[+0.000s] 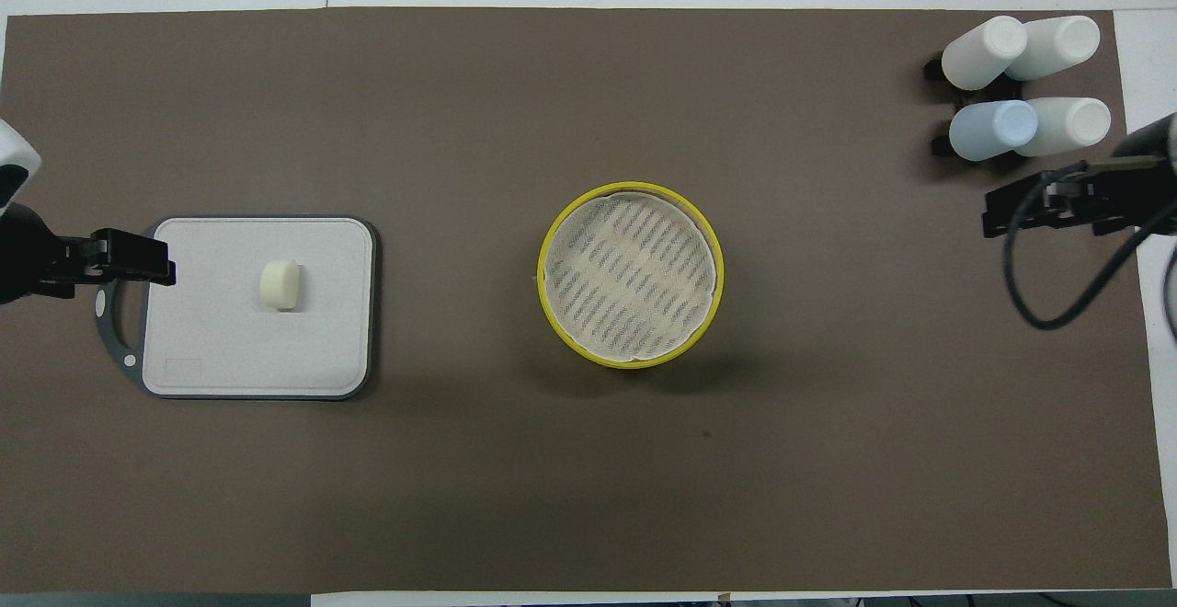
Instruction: Place bun in steamer
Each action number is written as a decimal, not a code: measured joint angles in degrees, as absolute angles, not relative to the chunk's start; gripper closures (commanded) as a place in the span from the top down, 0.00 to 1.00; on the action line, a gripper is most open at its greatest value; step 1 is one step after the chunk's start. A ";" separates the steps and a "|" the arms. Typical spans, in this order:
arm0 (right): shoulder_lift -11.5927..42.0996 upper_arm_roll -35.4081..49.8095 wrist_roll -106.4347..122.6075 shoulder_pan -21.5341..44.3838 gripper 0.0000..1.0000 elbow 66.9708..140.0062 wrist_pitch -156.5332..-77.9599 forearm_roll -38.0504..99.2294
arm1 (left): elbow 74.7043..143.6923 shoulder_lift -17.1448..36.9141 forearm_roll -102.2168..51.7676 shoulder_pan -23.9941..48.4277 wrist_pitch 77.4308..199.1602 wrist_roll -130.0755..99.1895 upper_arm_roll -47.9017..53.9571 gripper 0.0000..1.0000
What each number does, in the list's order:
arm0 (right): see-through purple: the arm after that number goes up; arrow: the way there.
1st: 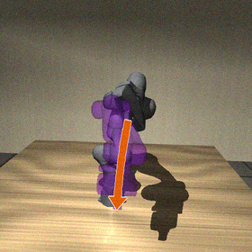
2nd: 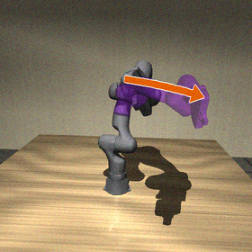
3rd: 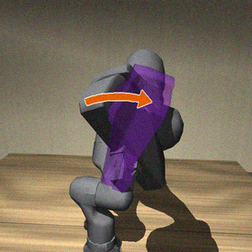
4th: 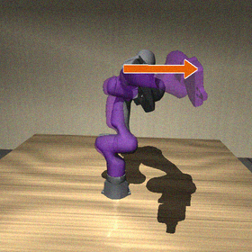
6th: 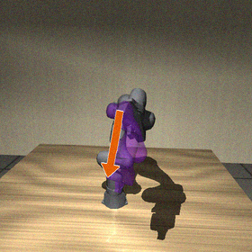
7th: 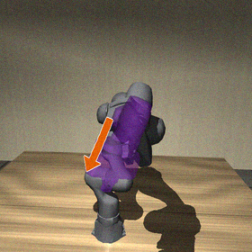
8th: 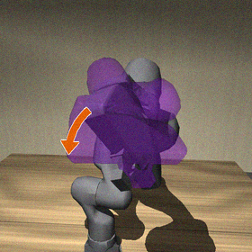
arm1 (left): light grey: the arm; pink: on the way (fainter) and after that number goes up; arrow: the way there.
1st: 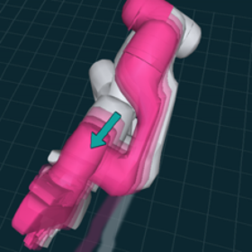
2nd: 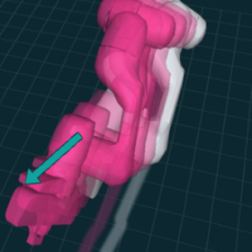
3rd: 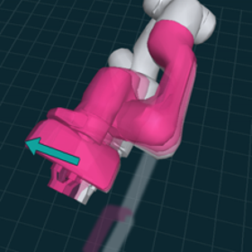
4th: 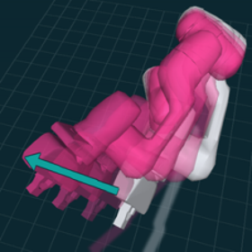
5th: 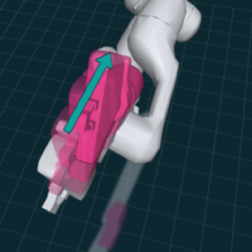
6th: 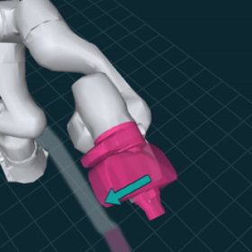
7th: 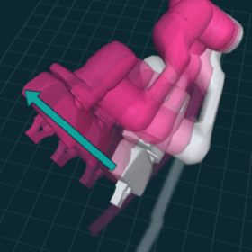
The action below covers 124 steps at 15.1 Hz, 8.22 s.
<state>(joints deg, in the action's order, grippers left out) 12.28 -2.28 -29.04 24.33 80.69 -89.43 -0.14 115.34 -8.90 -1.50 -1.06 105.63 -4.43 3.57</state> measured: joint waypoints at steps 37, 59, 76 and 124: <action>24.96 -2.51 -43.12 42.49 0.00 91.72 -122.81 0.87 | 107.12 3.07 -3.63 0.06 107.55 0.85 4.25 0.26; 12.73 -4.14 15.74 0.28 0.00 85.22 -87.09 1.01 | 103.49 19.94 2.88 29.94 130.71 -54.36 13.37 0.29; 9.33 -2.46 -6.79 16.13 0.00 93.17 -98.11 1.22 | 100.88 11.88 5.71 20.32 115.77 -47.41 12.22 1.00; 36.31 -2.85 -47.27 41.49 0.00 72.53 -108.27 1.55 | 97.73 -4.31 -2.73 1.09 91.50 -5.29 3.15 1.00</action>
